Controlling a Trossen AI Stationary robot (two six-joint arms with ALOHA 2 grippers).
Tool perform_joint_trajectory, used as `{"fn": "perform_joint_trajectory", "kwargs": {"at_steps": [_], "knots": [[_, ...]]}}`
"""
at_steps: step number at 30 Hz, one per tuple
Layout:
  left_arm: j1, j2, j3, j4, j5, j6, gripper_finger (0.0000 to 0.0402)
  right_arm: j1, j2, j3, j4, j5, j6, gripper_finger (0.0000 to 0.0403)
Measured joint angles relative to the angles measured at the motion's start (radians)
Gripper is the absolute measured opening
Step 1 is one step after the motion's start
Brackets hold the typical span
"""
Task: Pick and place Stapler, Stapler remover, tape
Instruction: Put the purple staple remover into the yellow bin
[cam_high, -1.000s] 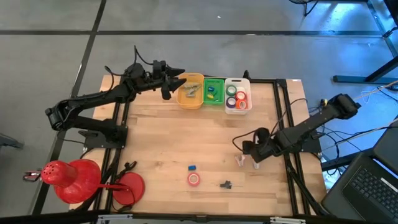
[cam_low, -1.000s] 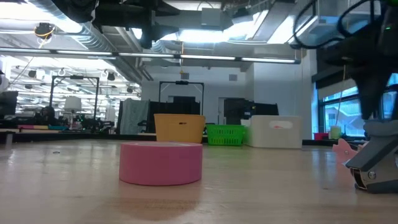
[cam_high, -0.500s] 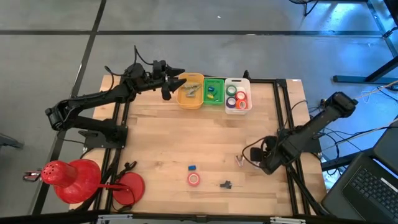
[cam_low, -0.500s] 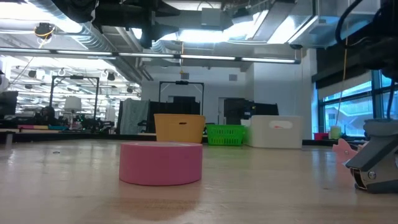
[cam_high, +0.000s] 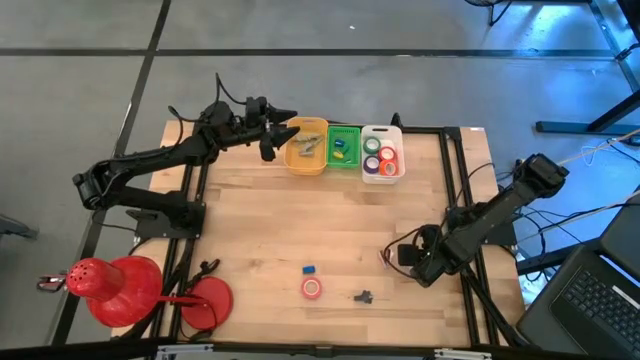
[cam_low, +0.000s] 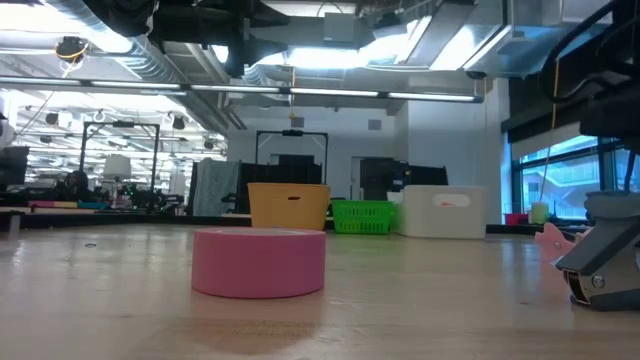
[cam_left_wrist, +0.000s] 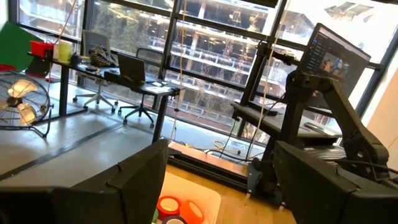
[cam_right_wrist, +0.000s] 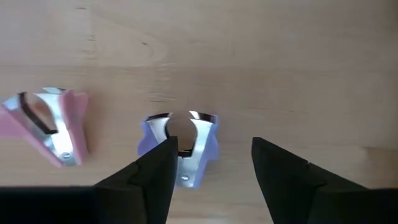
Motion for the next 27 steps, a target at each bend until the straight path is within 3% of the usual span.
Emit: {"fn": "perform_joint_trajectory", "kwargs": {"at_steps": [5, 13, 18, 27], "knots": [[0.0, 0.0, 0.0, 0.0, 0.0, 0.0, 0.0281, 0.0, 0.024, 0.0, 0.004, -0.015, 0.0, 0.017], [0.0, 0.0, 0.0, 0.0, 0.0, 0.0, 0.0281, 0.0, 0.024, 0.001, 0.015, -0.01, -0.027, 0.0014], [0.0, 0.0, 0.0, 0.0, 0.0, 0.0, 0.0281, 0.0, 0.017, 0.007, 0.026, 0.004, -0.029, 0.0005], [0.0, 0.0, 0.0, 0.0, -0.011, 0.0, 0.0281, -0.031, -0.058, 0.122, -0.067, 0.16, -0.123, 0.0001]]}}
